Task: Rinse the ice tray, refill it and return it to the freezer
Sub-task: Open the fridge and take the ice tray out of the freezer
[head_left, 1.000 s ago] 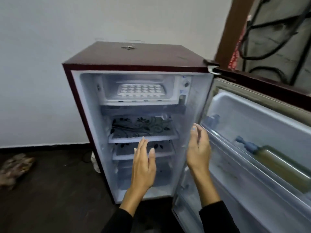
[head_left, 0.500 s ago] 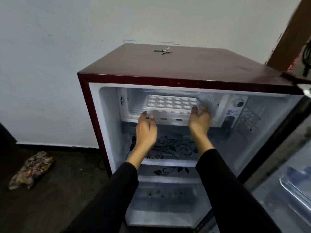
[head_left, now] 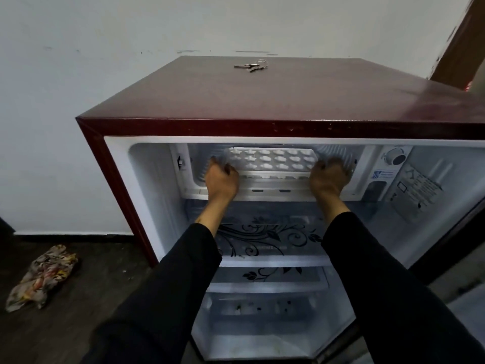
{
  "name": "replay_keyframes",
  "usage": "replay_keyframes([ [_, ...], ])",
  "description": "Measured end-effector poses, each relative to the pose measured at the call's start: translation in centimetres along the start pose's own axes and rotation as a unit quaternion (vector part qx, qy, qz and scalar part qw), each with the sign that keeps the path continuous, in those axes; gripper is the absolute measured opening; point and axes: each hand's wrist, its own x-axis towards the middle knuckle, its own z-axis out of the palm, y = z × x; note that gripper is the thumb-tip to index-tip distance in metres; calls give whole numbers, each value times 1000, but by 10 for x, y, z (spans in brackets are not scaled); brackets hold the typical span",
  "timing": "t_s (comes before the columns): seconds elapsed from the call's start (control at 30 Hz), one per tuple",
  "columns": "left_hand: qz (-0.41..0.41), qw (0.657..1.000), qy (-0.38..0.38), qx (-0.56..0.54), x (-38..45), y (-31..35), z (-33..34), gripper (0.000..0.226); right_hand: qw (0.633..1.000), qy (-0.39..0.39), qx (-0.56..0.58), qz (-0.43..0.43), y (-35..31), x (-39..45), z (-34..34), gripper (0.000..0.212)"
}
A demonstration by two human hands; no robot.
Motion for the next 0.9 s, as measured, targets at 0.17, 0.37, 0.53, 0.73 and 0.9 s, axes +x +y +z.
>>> replay_keyframes([
  [0.17,-31,999,-15,16,2,7,1,46,999,-33,1,23,-6,-7,0,33],
  [0.37,-58,997,3,-52,-6,10,-5,47,1000,-10,12,6,-9,-21,-5,29],
  [0.53,-44,989,61,-124,-22,13,-16,43,997,10,73,29,-11,-40,-23,29],
  [0.73,-66,966,74,-239,-78,19,-36,31,979,52,179,85,2,-82,-69,36],
  [0.9,-98,949,35,-297,-145,4,-46,22,959,86,241,123,30,-142,-121,45],
])
